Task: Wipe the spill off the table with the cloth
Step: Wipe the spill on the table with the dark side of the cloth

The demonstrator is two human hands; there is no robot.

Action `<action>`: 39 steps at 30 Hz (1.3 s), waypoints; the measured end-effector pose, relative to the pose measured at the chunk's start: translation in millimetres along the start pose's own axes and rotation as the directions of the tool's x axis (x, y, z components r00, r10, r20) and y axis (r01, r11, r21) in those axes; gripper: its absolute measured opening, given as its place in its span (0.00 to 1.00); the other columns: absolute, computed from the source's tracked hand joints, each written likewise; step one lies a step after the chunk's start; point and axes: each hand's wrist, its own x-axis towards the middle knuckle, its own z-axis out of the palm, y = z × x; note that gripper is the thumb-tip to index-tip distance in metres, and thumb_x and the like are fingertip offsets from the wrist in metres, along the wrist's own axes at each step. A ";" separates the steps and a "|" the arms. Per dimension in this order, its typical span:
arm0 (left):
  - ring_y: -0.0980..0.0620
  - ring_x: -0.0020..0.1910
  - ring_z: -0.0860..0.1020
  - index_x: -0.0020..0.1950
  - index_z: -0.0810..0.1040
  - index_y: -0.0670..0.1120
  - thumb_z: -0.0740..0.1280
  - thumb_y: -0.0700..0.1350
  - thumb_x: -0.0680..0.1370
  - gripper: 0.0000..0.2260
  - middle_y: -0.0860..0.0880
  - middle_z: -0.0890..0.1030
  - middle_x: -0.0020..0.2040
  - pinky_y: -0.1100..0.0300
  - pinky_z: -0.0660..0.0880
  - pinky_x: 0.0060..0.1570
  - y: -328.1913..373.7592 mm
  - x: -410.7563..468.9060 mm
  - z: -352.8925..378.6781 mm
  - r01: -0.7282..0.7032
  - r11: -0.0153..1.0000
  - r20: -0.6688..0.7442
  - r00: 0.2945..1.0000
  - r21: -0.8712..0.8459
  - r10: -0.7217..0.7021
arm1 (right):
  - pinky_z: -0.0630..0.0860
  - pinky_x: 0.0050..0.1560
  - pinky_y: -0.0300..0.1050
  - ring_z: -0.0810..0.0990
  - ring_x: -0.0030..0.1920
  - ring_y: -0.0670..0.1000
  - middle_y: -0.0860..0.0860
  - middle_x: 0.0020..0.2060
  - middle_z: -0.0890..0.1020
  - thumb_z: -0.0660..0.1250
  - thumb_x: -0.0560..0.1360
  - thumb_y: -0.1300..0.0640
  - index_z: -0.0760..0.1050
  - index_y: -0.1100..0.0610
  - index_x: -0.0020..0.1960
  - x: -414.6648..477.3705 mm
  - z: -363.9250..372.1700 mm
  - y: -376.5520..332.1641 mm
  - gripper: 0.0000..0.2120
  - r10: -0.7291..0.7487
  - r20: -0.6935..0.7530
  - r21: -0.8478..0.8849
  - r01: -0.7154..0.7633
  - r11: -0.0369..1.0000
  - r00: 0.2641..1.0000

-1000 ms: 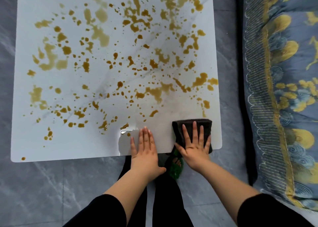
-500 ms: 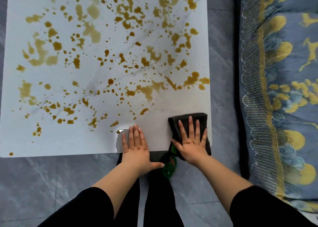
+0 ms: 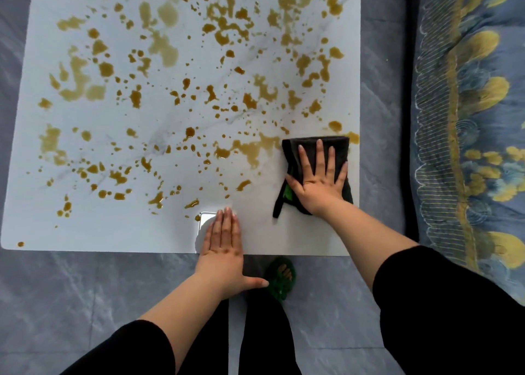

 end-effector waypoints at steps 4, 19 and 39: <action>0.42 0.65 0.19 0.64 0.17 0.40 0.58 0.80 0.64 0.63 0.42 0.16 0.63 0.48 0.25 0.67 -1.5 -4.7 -8.8 -0.024 1.000 0.015 1.000 0.007 0.024 | 0.15 0.58 0.58 0.13 0.63 0.50 0.45 0.64 0.15 0.40 0.75 0.29 0.16 0.34 0.62 -47.0 32.0 -3.9 0.34 -0.031 0.104 -0.020 0.033 0.999 0.994; 0.44 0.65 0.18 0.64 0.16 0.41 0.58 0.80 0.64 0.62 0.44 0.17 0.66 0.49 0.25 0.68 -11.3 -2.8 -5.7 -0.066 0.998 -0.025 0.998 0.004 0.066 | 0.19 0.60 0.61 0.17 0.67 0.52 0.46 0.67 0.18 0.42 0.76 0.30 0.20 0.36 0.66 14.6 -5.8 -43.8 0.33 -0.044 0.041 -0.020 0.045 0.999 0.998; 0.48 0.69 0.24 0.73 0.26 0.40 0.58 0.75 0.71 0.57 0.41 0.26 0.75 0.53 0.27 0.67 -20.1 -9.9 -14.3 -0.125 0.990 -0.076 0.989 0.062 0.129 | 0.14 0.57 0.58 0.13 0.63 0.51 0.45 0.64 0.15 0.41 0.76 0.31 0.16 0.35 0.63 -0.1 11.7 -74.6 0.33 -0.114 0.082 -0.069 0.119 0.990 0.990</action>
